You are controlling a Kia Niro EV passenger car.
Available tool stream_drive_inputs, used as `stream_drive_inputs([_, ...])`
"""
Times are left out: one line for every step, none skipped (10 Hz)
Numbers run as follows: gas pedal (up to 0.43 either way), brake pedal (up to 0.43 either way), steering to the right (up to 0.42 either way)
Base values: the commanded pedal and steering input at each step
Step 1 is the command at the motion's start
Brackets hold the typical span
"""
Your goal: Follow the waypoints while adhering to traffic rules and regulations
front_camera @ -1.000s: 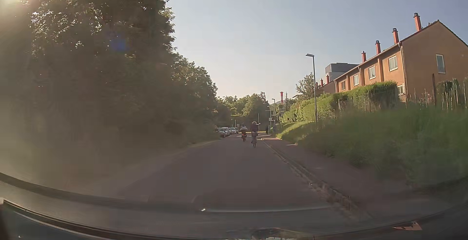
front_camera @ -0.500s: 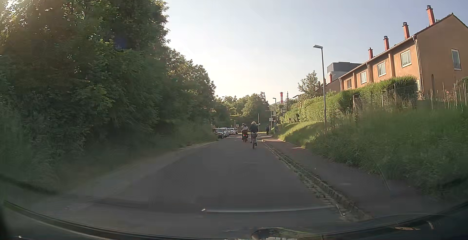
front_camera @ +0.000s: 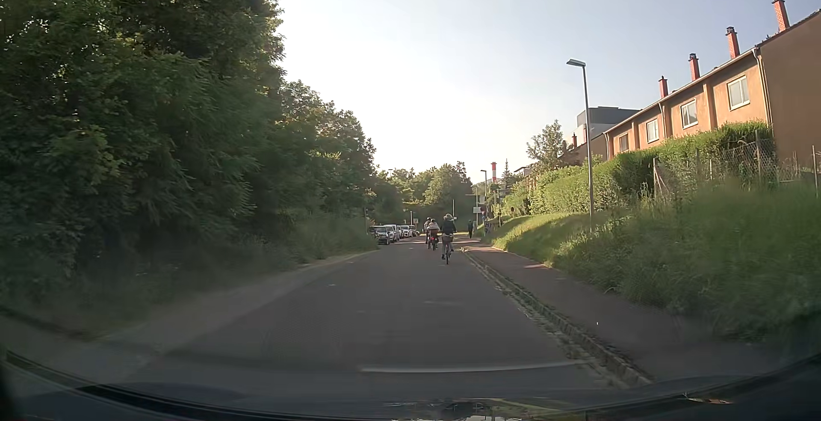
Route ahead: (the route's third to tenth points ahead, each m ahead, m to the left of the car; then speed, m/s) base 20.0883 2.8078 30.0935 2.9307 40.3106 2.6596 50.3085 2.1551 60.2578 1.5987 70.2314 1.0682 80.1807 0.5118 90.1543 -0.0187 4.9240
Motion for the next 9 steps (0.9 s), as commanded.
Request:
stream_drive_inputs([0.059, 0.000, 0.002])
stream_drive_inputs([0.059, 0.000, 0.003])
stream_drive_inputs([0.059, 0.000, 0.002])
stream_drive_inputs([0.059, 0.000, 0.003])
stream_drive_inputs([0.059, 0.000, 0.003])
stream_drive_inputs([0.059, 0.000, 0.003])
stream_drive_inputs([0.059, 0.000, 0.003])
stream_drive_inputs([0.059, 0.000, 0.003])
stream_drive_inputs([0.059, 0.000, 0.003])
